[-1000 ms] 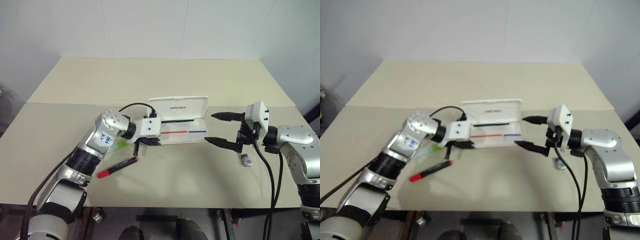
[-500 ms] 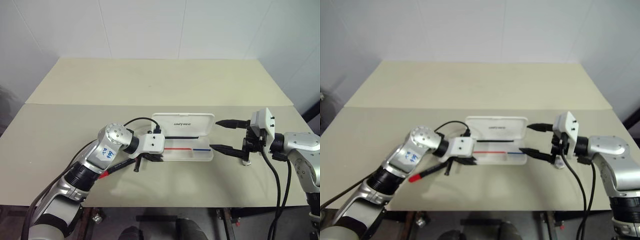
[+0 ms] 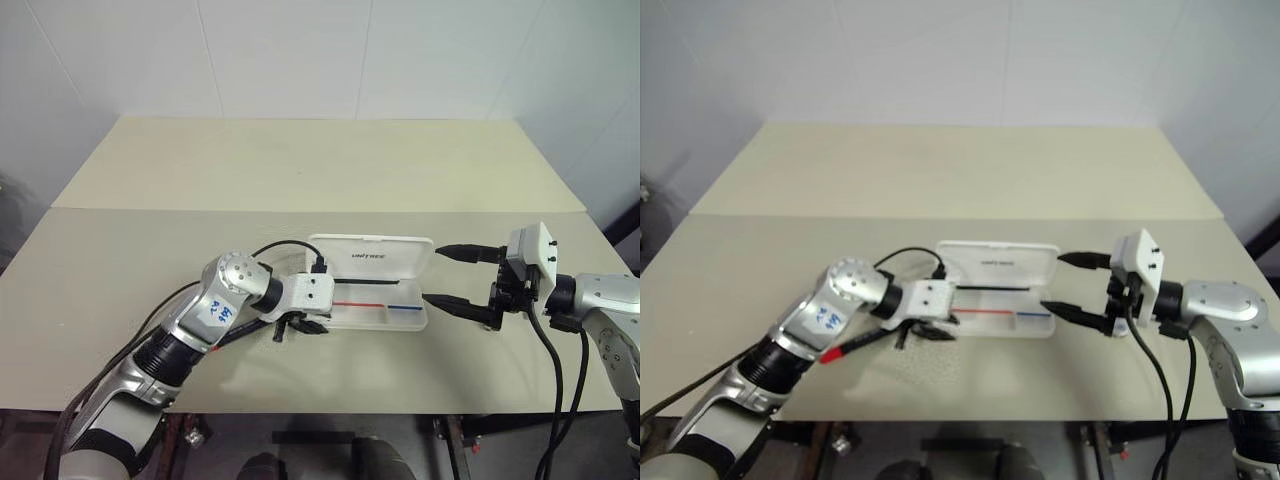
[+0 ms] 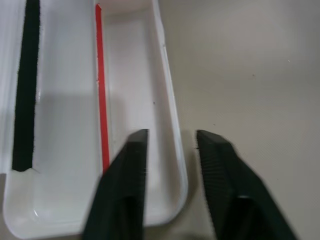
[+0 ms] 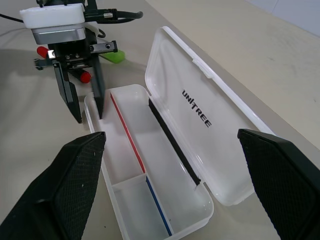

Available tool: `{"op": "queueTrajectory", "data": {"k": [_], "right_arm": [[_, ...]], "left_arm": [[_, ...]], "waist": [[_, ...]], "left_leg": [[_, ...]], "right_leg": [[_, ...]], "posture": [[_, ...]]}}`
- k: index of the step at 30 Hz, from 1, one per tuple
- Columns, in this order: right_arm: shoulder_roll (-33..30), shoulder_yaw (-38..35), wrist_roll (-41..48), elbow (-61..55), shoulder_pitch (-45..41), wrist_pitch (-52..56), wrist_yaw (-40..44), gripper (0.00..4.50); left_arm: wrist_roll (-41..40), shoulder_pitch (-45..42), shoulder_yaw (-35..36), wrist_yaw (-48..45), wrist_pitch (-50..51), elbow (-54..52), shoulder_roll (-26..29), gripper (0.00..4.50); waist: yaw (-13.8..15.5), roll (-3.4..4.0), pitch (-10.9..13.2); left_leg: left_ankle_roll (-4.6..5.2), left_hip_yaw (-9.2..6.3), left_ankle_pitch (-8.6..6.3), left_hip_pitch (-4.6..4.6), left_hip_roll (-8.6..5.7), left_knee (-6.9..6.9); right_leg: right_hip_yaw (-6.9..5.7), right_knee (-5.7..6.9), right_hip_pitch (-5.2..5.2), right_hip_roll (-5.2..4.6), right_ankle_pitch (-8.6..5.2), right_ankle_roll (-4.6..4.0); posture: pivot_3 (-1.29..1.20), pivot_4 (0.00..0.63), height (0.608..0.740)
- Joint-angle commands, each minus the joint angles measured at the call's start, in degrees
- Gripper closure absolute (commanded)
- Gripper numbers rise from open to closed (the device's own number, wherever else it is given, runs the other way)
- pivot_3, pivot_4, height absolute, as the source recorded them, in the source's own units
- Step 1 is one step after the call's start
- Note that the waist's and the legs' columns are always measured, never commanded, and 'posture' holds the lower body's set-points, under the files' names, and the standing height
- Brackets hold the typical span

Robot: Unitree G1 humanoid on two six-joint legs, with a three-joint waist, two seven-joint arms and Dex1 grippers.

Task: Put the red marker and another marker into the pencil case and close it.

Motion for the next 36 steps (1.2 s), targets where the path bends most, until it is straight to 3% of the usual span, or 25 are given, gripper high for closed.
{"op": "queueTrajectory", "data": {"k": [1, 9, 12, 16, 29, 36], "right_arm": [[-0.5, -0.9, 0.8, -1.6, -0.7, -0.7, 0.0, 0.0], [0.3, 0.6, 0.5, -0.6, -2.1, -1.0, 0.6, 0.0], [0.6, 1.4, 0.4, -0.3, -2.4, -1.1, 0.9, 0.0], [0.8, 2.2, 0.3, 0.4, -3.1, -1.2, 1.3, 0.0], [0.6, 4.3, 0.4, 3.2, -8.2, -0.9, 4.6, 0.0], [1.5, 5.6, 1.8, 2.5, -11.4, 0.2, 5.9, 0.0]], "left_arm": [[-0.8, -1.4, 0.5, 0.4, 0.8, -2.1, -0.4, 1.7], [-4.6, -1.9, 1.6, -1.6, 7.0, -8.7, 0.5, 1.7], [-5.7, -1.2, 2.6, -1.4, 8.8, -10.6, 1.9, 1.14], [-8.2, 0.3, 5.2, -0.5, 10.4, -12.4, 3.6, 0.03], [-26.9, 14.6, 32.0, -3.6, 5.8, -13.9, 14.8, 0.03], [-24.4, 23.5, 36.4, -1.7, -1.7, -7.3, 20.9, 0.03]], "waist": [[0.0, 0.0, 0.0], [0.0, 0.0, 0.0], [-0.1, 0.0, 0.0], [-0.1, 0.0, 0.0], [-0.3, 0.0, 0.0], [-0.3, 0.0, 0.0]], "left_leg": [[0.0, 0.0, 0.0, 0.0, 0.0, 0.0], [0.0, -0.01, 0.0, 0.0, 0.01, 0.0], [0.0, -0.01, 0.0, 0.01, 0.01, 0.0], [-0.01, -0.01, 0.01, 0.03, 0.01, 0.0], [0.0, -0.02, 0.0, 0.03, 0.21, -0.01], [0.01, -0.01, 0.0, 0.05, 0.2, -0.01]], "right_leg": [[0.0, 0.0, 0.0, 0.0, 0.0, 0.0], [0.01, 0.01, 0.0, 0.0, 0.0, 0.0], [0.01, 0.01, 0.0, 0.01, 0.0, 0.0], [0.02, 0.03, 0.0, 0.01, 0.0, 0.0], [-0.03, 0.03, -0.01, -0.07, -0.01, -0.02], [-0.04, 0.0, 0.0, -0.12, -0.02, -0.03]], "posture": [[0.0, 0.15, 0.74], [0.0, 0.15, 0.74], [0.0, 0.15, 0.74], [0.0, 0.15, 0.74], [0.0, 0.15, 0.74], [0.0, 0.15, 0.74]]}}
